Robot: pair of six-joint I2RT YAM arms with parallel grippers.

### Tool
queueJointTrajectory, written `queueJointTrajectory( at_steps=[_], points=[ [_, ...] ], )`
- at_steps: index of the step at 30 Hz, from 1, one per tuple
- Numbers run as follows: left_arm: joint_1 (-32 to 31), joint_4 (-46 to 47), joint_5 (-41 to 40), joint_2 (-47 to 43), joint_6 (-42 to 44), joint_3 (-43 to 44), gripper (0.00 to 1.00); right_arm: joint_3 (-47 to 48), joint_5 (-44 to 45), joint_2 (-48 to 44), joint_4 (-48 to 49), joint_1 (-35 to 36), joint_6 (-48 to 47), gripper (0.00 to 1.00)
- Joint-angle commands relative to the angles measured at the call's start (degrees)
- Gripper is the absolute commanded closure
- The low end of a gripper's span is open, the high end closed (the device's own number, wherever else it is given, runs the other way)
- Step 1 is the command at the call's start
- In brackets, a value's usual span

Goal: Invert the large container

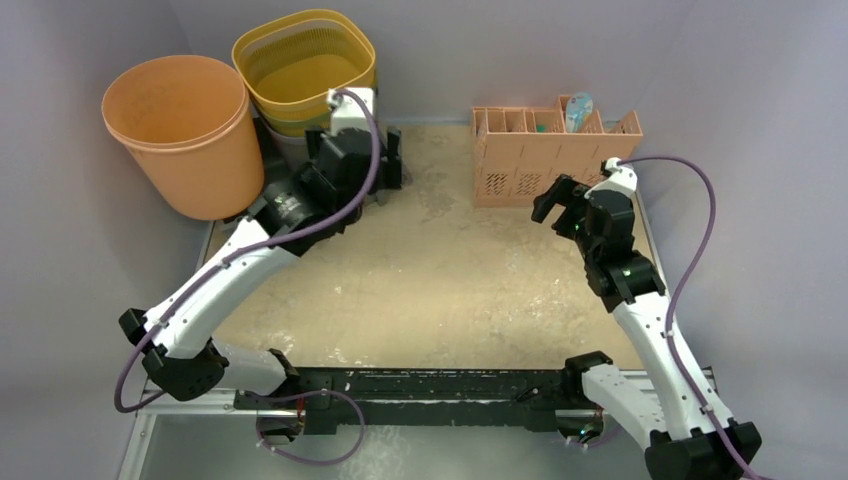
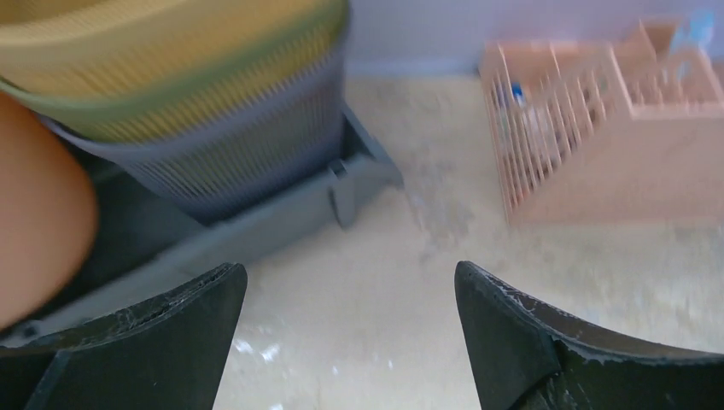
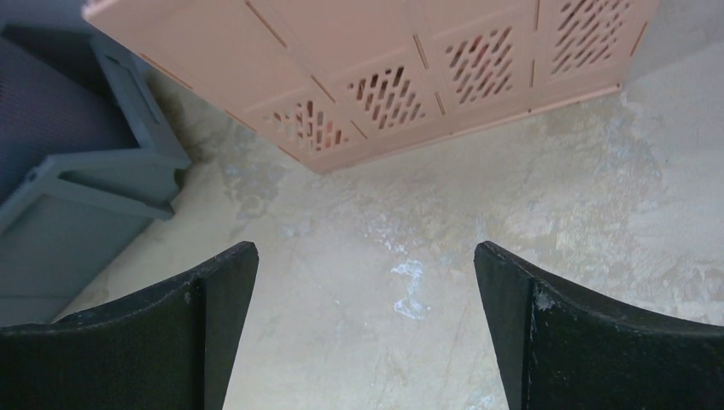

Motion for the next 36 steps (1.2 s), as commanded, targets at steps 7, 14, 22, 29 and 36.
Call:
queueJointTrajectory(
  at_steps=[7,14,22,29,36],
  points=[
    [10.1,-3.8,-14.7,-2.1,7.2,18.6,0.09,5.2,3.6,0.9,1.9,-0.2,-1.2,0.0],
    [10.1,-8.3,-25.6,-2.4,9.4,28.1,0.07,6.8,4.0,3.1,1.1,-0.2,-0.7,0.0],
    [10.2,-20.3,-40.2,2.3,4.0,39.8,0.11,6.2,1.9,3.1,2.9,-0.2,-1.1,0.0],
    [16.9,-23.0,-41.3,7.7,3.7,43.1,0.11,3.8,-0.2,2.8,4.4,-0.2,-2.0,0.0],
    [44.8,-24.0,-19.2,10.9,-5.5,41.0,0.18,5.2,-4.0,5.2,4.0,-0.2,-3.2,0.0]
  ],
)
